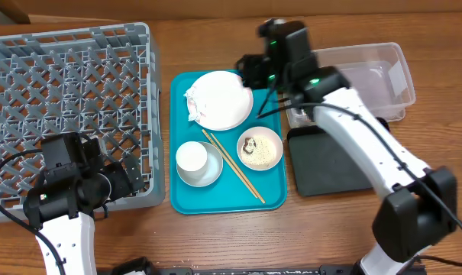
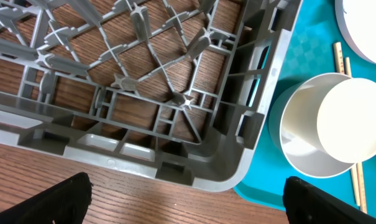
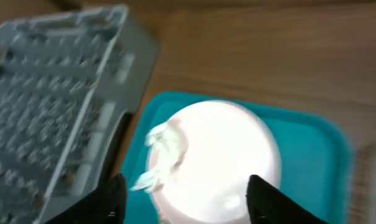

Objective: Sort waste into correct bins and load items into the dishwasher
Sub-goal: 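Carry the red wrapper with the right gripper into the clear bin, then reach the right gripper back to the plate and grasp the white tissue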

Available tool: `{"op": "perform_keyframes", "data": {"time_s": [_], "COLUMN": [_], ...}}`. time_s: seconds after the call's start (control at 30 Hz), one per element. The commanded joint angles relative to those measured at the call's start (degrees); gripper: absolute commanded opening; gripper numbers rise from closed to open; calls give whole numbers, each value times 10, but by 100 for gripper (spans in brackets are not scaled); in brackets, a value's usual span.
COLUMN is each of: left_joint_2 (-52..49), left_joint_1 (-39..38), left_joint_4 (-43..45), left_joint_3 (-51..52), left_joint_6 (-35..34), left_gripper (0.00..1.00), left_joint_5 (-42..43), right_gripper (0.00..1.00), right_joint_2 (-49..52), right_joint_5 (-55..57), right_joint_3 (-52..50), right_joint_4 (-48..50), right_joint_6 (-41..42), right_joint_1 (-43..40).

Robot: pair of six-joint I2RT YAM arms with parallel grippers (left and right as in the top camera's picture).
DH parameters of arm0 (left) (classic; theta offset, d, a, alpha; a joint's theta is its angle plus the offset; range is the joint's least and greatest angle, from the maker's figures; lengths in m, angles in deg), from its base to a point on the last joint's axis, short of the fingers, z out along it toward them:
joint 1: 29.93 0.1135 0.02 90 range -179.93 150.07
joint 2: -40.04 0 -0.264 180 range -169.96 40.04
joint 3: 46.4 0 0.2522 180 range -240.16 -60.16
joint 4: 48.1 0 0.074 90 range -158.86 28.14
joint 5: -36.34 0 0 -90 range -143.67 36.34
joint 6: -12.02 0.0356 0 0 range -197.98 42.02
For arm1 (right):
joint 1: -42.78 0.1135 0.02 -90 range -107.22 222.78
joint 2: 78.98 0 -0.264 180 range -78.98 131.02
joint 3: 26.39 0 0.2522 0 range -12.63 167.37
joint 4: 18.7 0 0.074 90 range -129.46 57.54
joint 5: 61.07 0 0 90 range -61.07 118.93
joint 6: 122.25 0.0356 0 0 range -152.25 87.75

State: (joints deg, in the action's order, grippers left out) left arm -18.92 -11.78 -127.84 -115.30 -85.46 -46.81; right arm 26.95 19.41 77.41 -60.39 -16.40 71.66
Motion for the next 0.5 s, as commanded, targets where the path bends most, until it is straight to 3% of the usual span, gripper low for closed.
{"op": "perform_keyframes", "data": {"time_s": [0.0, 0.17, 0.47], "left_joint_2": [-2, -2, -2], "left_joint_1": [5, 5, 5], "left_joint_4": [2, 3, 2], "left_joint_3": [-13, -13, -13], "left_joint_6": [6, 6, 6], "left_gripper": [100, 100, 100], "left_joint_5": [6, 6, 6], "right_gripper": [66, 74, 75], "right_joint_2": [53, 113, 189], "right_joint_5": [-2, -2, 7], "right_joint_3": [11, 11, 11], "right_joint_4": [17, 57, 120], "right_joint_6": [-28, -28, -28], "right_joint_1": [27, 62, 102]}}
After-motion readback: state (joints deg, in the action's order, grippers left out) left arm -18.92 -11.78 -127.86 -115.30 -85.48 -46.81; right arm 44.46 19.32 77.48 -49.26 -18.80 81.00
